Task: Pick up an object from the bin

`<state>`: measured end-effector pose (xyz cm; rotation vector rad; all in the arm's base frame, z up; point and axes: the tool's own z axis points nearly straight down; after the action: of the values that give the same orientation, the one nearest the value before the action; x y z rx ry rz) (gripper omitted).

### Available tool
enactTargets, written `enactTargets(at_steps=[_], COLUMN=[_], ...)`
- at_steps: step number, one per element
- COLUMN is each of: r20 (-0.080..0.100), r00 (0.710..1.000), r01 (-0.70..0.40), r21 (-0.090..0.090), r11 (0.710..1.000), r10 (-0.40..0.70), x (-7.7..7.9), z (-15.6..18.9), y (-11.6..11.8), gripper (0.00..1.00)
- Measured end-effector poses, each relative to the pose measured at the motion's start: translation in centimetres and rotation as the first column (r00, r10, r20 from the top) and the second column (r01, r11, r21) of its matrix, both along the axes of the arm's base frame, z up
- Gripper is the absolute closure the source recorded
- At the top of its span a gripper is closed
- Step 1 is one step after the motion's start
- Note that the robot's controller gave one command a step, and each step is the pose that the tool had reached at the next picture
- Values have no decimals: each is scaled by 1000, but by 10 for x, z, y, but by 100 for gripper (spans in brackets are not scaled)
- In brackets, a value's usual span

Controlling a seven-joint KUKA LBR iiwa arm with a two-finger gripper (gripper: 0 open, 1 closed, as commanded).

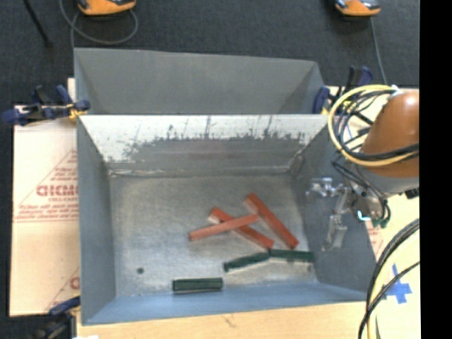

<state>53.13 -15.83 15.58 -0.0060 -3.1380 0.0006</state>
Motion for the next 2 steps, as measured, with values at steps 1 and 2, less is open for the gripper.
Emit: enactTargets(at_steps=[1,2], r20=[2,12], r00=[1000,999], r01=[-10,37], r21=[1,1], r11=[1000,999], r10=[10,-37], x=[-32,9], z=[-89,-85], y=[40,87], gripper=[0,0])
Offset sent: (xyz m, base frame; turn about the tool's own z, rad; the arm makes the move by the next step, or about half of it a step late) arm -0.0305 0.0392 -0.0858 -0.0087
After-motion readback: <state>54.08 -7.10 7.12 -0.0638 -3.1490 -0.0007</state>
